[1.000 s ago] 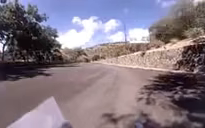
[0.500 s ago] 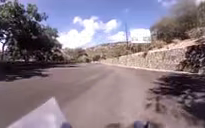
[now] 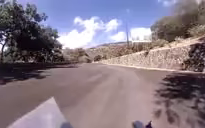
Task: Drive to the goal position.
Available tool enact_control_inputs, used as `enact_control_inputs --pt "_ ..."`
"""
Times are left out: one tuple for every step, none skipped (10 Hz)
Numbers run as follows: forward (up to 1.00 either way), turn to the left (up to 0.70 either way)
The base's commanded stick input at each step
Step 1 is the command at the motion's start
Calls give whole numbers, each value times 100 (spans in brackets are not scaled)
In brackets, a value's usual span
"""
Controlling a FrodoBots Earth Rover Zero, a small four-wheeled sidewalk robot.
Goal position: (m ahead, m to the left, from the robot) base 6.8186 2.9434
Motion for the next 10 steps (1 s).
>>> enact_control_inputs --pt "50 0" --pt "50 0" --pt "50 0" --pt "50 0" --pt "50 0" --pt "50 0" --pt "50 0" --pt "50 0" --pt "50 0" --pt "50 0"
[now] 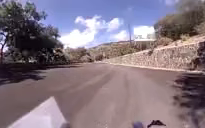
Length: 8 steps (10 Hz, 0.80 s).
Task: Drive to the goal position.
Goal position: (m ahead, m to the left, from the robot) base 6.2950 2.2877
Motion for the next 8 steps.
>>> enact_control_inputs --pt "50 0" --pt "50 0" --pt "50 0" --pt "50 0" --pt "50 0" --pt "50 0" --pt "50 0" --pt "50 40"
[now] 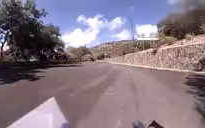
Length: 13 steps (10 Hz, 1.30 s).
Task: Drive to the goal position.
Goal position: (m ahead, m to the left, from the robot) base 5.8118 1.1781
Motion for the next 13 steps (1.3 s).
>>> enact_control_inputs --pt "50 50" --pt "50 50" --pt "50 50" --pt "50 50" --pt "50 50" --pt "50 50" --pt "50 50" --pt "50 50" --pt "50 45" --pt "50 18" --pt "50 0" --pt "50 0" --pt "50 0"
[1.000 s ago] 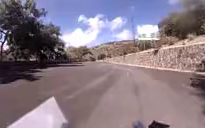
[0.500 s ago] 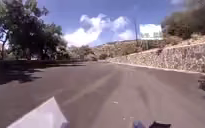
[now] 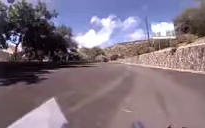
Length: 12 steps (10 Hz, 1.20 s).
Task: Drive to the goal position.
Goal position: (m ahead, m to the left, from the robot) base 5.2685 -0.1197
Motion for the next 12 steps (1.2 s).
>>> enact_control_inputs --pt "50 -20" --pt "50 -50" --pt "50 -50" --pt "50 -50" --pt "50 -50" --pt "50 -50" --pt "50 -50" --pt "50 -42" --pt "50 -26" --pt "50 -10" --pt "50 -15" --pt "50 -50"
